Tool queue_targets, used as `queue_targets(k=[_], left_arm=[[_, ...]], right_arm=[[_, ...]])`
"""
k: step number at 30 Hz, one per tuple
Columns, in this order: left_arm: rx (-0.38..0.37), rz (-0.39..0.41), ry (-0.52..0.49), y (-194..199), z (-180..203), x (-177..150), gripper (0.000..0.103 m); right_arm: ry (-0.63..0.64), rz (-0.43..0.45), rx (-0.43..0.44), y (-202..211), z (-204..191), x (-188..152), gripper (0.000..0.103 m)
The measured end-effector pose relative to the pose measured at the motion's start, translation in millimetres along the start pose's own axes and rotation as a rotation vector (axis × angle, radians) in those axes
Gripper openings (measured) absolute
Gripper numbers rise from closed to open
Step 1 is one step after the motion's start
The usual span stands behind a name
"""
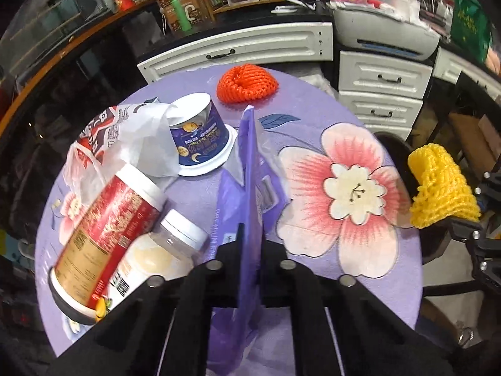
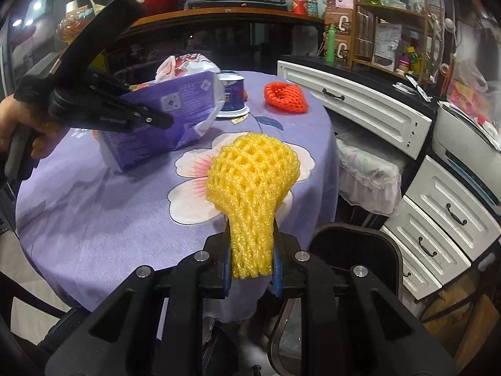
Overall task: Collect trash
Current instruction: 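Grasp the purple snack bag with the left tool while the right tool lifts the yellow net, then drop the yellow net into the black bin with the right tool while the left tool carries the bag over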
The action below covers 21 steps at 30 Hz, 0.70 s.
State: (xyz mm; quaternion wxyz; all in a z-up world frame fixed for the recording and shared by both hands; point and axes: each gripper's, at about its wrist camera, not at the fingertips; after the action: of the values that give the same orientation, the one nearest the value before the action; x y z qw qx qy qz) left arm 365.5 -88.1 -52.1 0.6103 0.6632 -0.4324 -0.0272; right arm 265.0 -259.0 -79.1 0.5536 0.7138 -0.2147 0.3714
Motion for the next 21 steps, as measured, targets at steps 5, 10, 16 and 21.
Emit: queue_targets(k=[5, 10, 16, 21], left_arm=[[-0.025, 0.071, 0.031, 21.4, 8.5, -2.8, 0.002], [-0.065, 0.191, 0.073, 54.6, 25.4, -2.6, 0.002], [-0.133, 0.309, 0.099, 77.3, 63.8, 7.7, 0.002], [-0.215, 0.336, 0.064, 69.5, 111.6, 28.9, 0.002]], right_arm=[[-0.04, 0.016, -0.009, 6.0, 11.0, -3.2, 0.02], [-0.087, 0.037, -0.029, 16.6, 29.5, -8.3, 0.02], [-0.156, 0.035, -0.084, 28.8, 66.6, -21.9, 0.02], [-0.224, -0.035, -0.152, 14.1, 102.9, -41.0, 0.02]])
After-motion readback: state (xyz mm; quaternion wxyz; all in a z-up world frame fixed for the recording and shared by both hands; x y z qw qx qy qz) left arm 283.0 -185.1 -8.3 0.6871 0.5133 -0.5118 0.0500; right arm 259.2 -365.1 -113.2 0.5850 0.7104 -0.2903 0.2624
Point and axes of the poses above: each gripper's, at about its wrist camera, not at the fingertips, and y roughly against the way its jaws point, z to its right, x to its top, and after that the axes turned 5 degrees about -y, right-handed
